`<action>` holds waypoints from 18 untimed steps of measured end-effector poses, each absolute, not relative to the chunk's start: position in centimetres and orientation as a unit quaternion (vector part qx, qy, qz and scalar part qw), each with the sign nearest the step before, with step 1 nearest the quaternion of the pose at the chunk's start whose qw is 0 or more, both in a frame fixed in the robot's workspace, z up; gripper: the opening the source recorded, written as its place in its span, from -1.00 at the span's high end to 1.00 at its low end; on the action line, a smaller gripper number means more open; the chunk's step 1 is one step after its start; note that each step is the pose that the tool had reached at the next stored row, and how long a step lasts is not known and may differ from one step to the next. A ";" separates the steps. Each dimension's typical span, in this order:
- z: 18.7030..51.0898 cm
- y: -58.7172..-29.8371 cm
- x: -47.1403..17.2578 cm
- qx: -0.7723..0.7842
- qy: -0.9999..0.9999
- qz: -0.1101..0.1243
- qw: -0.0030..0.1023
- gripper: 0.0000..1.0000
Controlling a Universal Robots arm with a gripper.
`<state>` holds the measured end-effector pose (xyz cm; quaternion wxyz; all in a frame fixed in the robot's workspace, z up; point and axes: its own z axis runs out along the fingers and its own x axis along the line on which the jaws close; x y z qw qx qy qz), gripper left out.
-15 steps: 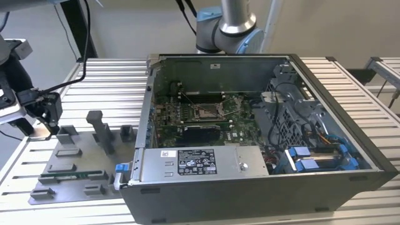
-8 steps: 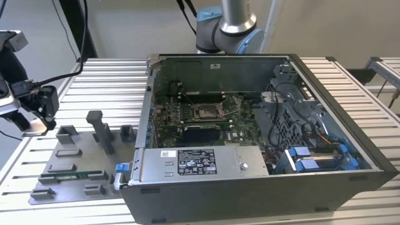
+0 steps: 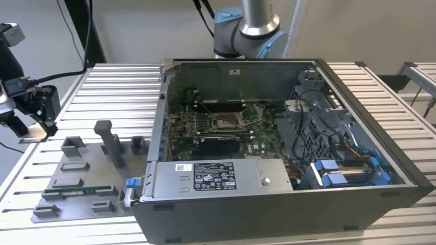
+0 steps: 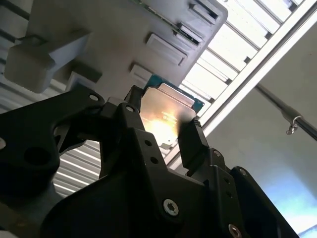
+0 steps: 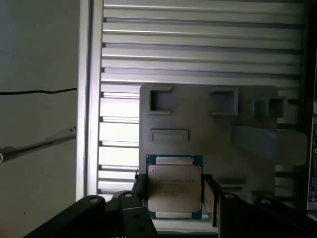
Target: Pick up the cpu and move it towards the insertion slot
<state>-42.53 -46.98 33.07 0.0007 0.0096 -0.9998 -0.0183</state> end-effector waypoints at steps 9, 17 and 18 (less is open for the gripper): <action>35.3 -47.0 -42.5 0.010 -1.000 -0.018 0.001 1.00; 37.1 -47.0 -42.5 0.010 -1.000 -0.018 0.001 1.00; 37.4 -47.0 -42.5 0.010 -1.000 -0.018 0.001 1.00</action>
